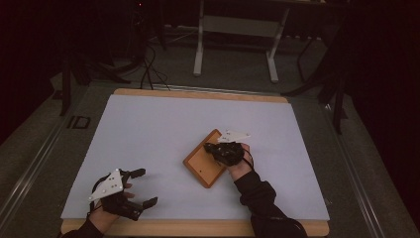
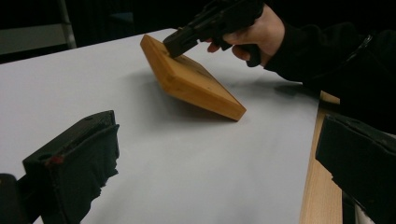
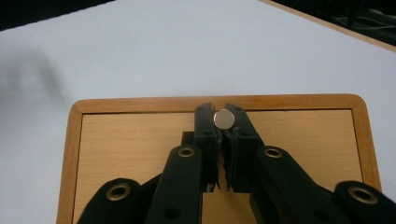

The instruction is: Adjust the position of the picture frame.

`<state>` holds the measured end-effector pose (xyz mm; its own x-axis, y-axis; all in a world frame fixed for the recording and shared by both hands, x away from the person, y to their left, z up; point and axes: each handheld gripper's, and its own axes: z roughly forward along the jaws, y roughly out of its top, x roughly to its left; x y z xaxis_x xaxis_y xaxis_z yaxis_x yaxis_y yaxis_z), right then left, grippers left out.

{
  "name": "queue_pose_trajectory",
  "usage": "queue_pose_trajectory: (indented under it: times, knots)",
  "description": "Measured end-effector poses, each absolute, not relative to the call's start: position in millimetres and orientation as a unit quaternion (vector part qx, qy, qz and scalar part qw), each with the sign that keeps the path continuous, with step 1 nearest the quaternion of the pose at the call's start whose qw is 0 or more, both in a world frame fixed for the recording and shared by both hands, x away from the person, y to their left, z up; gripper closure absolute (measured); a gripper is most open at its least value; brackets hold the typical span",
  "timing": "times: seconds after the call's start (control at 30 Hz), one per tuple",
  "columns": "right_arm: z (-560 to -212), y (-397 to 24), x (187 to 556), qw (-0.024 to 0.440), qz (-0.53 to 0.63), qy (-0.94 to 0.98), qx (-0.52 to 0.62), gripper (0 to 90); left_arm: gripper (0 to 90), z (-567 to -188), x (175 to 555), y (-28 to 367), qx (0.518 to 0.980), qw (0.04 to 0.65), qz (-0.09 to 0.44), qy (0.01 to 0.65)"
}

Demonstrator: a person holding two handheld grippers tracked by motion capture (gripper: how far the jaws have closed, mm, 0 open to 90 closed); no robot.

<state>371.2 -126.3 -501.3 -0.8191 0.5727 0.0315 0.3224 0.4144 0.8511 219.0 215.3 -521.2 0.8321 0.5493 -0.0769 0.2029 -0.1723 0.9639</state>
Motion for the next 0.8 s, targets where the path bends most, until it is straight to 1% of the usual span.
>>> queue_pose_trajectory:
  times: [0.3, 0.8]
  knots:
    - [-514, -108, 384, 0.126, 0.447, 0.84, 0.28, 85.0, 0.0, -522, 219, 215, 0.754, 0.589, 0.147, 0.25]
    - [-531, -94, 394, 0.118, 0.43, 0.847, 0.29, 84.8, 0.0, -522, 219, 215, 0.756, 0.588, 0.145, 0.249]
